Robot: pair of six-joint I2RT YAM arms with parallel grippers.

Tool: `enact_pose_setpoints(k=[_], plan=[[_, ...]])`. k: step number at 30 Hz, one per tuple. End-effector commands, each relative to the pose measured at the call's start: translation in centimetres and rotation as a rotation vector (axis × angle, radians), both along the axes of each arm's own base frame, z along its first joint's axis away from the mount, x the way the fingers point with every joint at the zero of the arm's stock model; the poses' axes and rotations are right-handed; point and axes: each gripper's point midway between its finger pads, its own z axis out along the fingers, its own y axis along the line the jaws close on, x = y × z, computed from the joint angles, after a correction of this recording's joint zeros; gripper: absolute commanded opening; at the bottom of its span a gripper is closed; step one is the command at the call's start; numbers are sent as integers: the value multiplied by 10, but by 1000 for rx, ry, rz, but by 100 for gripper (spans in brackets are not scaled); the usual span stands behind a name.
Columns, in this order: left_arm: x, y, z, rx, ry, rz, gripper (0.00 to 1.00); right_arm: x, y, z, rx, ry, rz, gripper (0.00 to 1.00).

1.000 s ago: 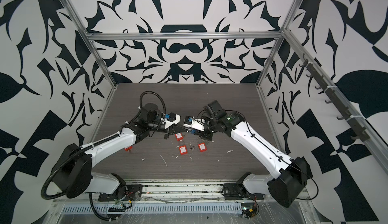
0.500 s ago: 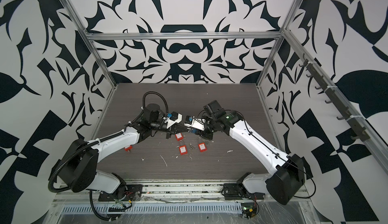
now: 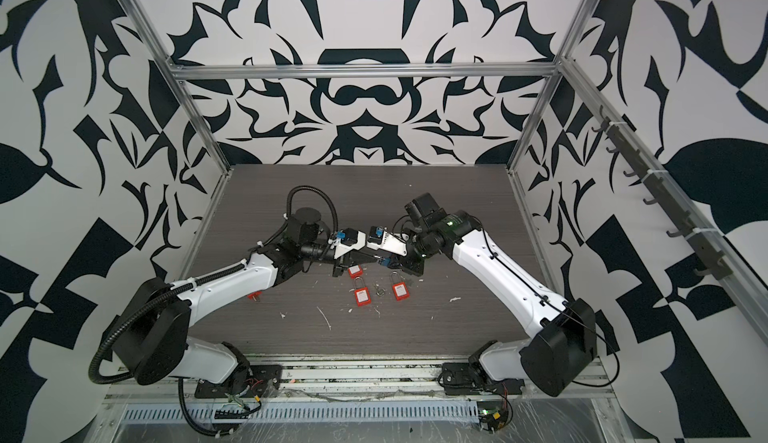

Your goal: Lock with the key

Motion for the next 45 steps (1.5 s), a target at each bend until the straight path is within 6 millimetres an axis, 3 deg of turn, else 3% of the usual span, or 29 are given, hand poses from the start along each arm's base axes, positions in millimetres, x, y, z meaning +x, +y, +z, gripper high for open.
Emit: enact_pose_setpoints(k=[1,5,10,16,21,35,45], plan=[[-28,-14,-5,-3,45,-119,0,37,52,87,345,-311,66,0],[-26,-15,-8,7,74,-100,0,45,54,100,385,-384,47,0],[-28,-19,-9,1,132,-129,0,59,53,95,343,-404,8,0],[-30,-23,-16,22,170,-157,0,65,58,106,376,-456,11,0],[-33,-27,-19,23,126,-170,0,54,69,121,483,-409,75,0],[-32,-23,-19,45,66,-151,0,44,64,112,455,-340,96,0],[-43,-24,-28,73,-27,-150,0,38,68,135,557,-268,127,0]])
